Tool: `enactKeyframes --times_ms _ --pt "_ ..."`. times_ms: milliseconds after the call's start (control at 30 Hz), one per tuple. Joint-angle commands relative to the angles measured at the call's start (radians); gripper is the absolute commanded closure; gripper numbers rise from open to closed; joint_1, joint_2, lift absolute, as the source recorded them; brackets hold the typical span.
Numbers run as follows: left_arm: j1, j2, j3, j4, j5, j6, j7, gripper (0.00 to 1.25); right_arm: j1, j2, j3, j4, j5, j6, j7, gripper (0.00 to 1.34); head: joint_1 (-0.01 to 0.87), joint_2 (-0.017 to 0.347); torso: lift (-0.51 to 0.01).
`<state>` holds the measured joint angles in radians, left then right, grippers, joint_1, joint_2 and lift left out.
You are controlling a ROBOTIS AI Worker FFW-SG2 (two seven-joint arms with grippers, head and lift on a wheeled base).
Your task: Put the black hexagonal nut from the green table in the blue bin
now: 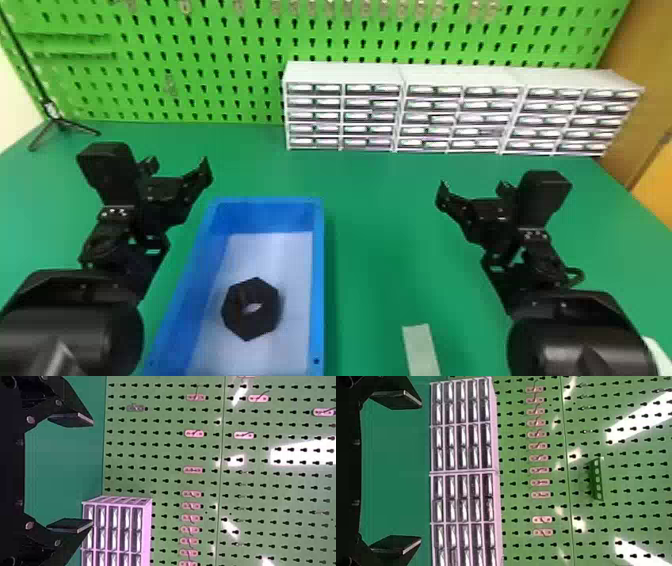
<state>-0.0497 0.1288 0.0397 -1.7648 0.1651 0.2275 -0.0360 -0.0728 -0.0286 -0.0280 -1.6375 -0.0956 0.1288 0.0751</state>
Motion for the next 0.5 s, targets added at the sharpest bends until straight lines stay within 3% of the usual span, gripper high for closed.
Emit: enactKeyframes --times_ms 0,467 --pt "0.001 0.0 0.005 -0.001 -0.004 0.004 -0.005 0.37 0.004 -0.001 -0.003 0.001 0.004 0.0 0.0 0.11 0.686 0.028 -0.096" --pt "0.013 0.0 0.0 -0.002 -0.007 0.01 -0.007 0.37 0.008 -0.004 -0.01 0.002 0.002 0.0 0.0 0.11 0.686 0.028 -0.096"
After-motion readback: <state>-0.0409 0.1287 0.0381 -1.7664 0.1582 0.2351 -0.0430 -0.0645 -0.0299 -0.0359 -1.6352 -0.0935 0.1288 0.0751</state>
